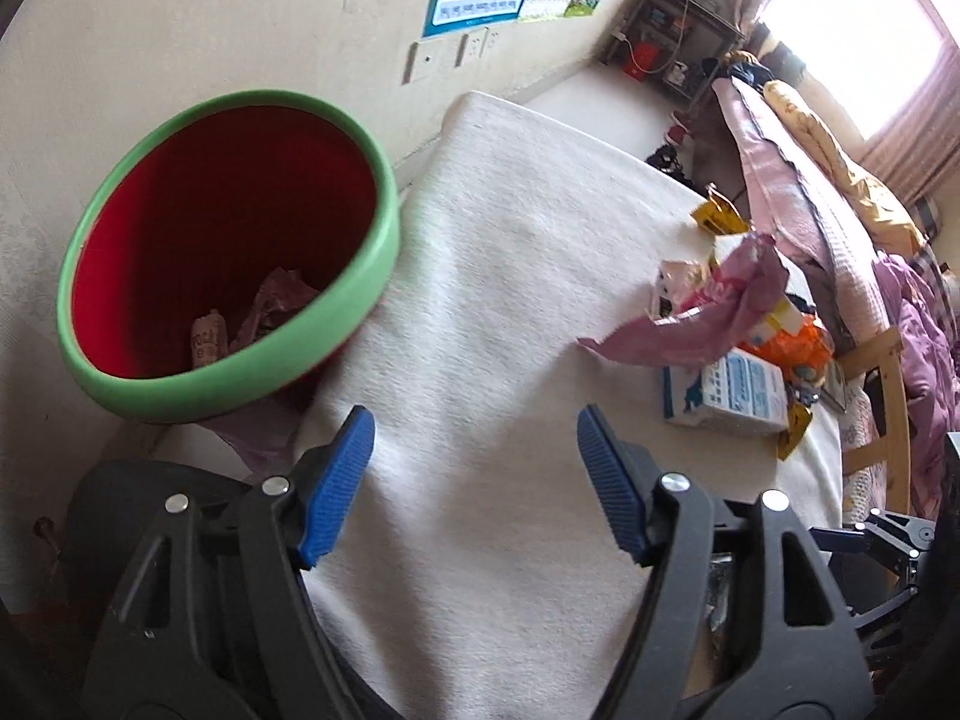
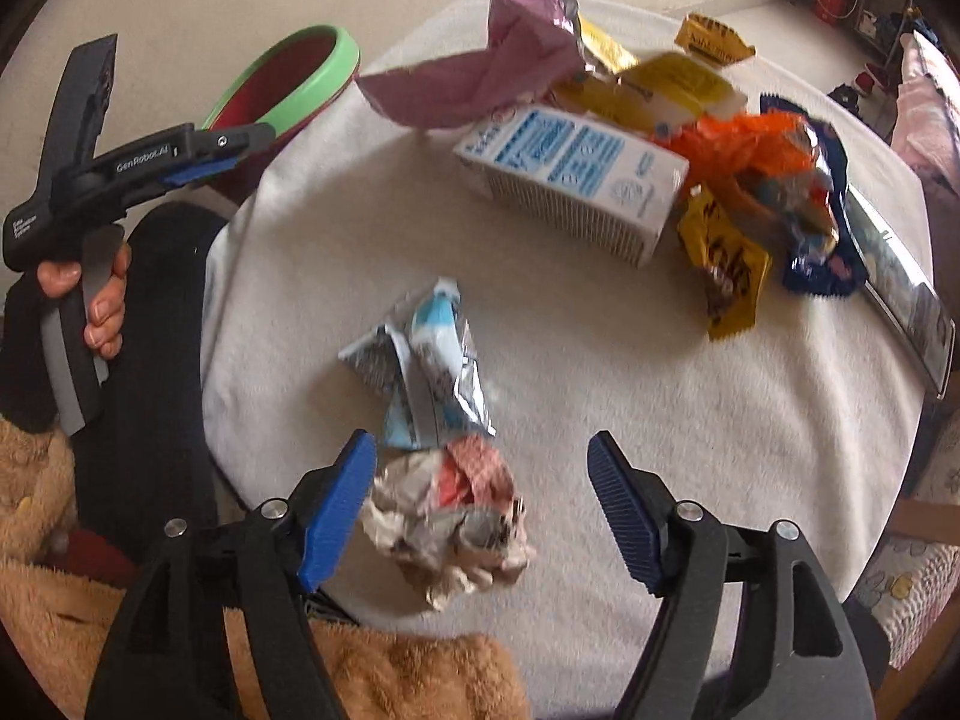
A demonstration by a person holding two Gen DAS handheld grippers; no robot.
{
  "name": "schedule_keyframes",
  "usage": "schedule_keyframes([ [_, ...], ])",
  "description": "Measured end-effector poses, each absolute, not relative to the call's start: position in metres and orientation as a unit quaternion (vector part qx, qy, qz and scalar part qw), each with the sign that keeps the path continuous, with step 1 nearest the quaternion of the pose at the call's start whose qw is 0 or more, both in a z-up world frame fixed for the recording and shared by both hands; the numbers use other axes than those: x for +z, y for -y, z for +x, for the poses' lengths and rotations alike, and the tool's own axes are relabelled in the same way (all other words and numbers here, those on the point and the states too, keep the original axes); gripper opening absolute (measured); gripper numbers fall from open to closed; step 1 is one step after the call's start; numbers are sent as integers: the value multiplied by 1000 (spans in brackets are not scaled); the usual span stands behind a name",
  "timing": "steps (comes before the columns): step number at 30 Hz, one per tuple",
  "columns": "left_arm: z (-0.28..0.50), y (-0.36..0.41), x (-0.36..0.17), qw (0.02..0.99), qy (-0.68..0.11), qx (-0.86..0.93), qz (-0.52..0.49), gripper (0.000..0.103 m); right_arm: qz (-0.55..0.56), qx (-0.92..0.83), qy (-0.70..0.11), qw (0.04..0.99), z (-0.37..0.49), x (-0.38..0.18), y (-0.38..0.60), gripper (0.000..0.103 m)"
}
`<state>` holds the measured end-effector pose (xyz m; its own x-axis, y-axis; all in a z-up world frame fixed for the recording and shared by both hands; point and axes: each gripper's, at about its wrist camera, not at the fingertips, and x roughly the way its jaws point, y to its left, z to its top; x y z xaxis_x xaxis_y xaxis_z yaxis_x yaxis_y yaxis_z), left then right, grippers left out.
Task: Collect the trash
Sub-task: 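Move both tools back over the table toward the crumpled paper, then grasp the crumpled red paper with the right tool while the left tool grasps the silver-blue wrapper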
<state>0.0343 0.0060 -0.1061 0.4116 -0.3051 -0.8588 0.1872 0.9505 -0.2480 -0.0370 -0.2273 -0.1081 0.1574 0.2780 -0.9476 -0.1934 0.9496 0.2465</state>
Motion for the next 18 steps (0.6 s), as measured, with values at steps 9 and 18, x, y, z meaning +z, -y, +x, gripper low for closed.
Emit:
schedule_keyframes([
  [9, 15, 43, -103, 820, -530, -215, -22, 72, 21, 183, -654, 733, -54, -132, 219, 36],
  [18, -9, 84, -111, 788, -548, -282, 13, 74, 97, 68, -561, 819, -29, -93, 274, 35],
])
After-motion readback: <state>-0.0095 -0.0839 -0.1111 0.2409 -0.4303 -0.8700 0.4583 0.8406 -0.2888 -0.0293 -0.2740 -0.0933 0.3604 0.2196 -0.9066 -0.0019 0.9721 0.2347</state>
